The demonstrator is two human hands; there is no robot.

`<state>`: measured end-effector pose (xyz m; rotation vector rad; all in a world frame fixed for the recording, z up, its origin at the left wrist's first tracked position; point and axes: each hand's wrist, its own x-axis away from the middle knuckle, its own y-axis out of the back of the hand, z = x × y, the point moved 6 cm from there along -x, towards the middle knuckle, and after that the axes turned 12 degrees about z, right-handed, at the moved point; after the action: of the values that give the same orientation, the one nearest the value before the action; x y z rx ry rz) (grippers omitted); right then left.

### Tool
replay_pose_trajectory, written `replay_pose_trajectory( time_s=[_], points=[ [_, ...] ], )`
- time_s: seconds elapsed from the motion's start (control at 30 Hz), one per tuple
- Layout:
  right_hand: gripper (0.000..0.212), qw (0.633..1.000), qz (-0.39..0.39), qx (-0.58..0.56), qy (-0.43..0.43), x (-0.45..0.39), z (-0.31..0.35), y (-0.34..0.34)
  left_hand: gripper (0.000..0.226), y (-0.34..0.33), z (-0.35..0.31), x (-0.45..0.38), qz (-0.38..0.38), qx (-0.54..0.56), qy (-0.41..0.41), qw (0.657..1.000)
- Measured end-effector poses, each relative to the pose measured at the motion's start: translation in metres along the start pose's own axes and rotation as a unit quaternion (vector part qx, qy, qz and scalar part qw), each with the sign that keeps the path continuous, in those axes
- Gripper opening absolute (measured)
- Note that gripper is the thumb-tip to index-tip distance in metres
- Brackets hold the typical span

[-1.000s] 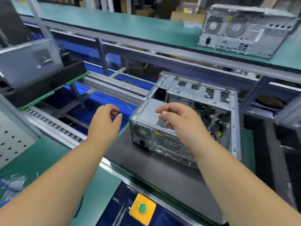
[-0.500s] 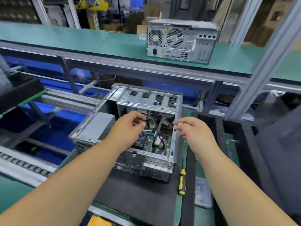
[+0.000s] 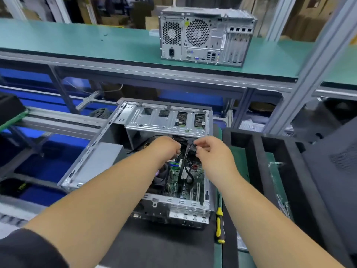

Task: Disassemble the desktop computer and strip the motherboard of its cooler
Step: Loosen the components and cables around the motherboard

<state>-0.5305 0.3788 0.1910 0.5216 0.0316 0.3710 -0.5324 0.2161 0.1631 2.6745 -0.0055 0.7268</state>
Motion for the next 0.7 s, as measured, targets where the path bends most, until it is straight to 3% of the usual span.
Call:
replay_pose_trajectory(
  time_s=[0.1,0.27,0.37,0.47,0.7],
  points=[
    [0.024,0.990,-0.006,0.141,-0.005,-0.016,0.010,-0.014,0.018,-0.007,0.000,-0.017,0.056,0.034,0.037,0.997],
    [0.042,0.951,0.022,0.310,-0.003,-0.029,0.011,-0.031,0.014,-0.012,0.006,-0.034,0.100,0.121,0.025,0.987],
    [0.041,0.928,-0.006,0.373,-0.004,-0.027,0.007,-0.034,0.011,-0.014,0.014,-0.040,0.120,0.172,0.014,0.978],
    [0.026,0.880,-0.078,0.469,-0.009,-0.024,0.011,-0.030,0.016,-0.016,0.017,-0.041,0.139,0.194,-0.011,0.971],
    [0.005,0.901,-0.095,0.420,-0.048,-0.026,0.004,-0.024,0.015,-0.019,0.015,-0.041,0.146,0.204,-0.038,0.967]
  ],
)
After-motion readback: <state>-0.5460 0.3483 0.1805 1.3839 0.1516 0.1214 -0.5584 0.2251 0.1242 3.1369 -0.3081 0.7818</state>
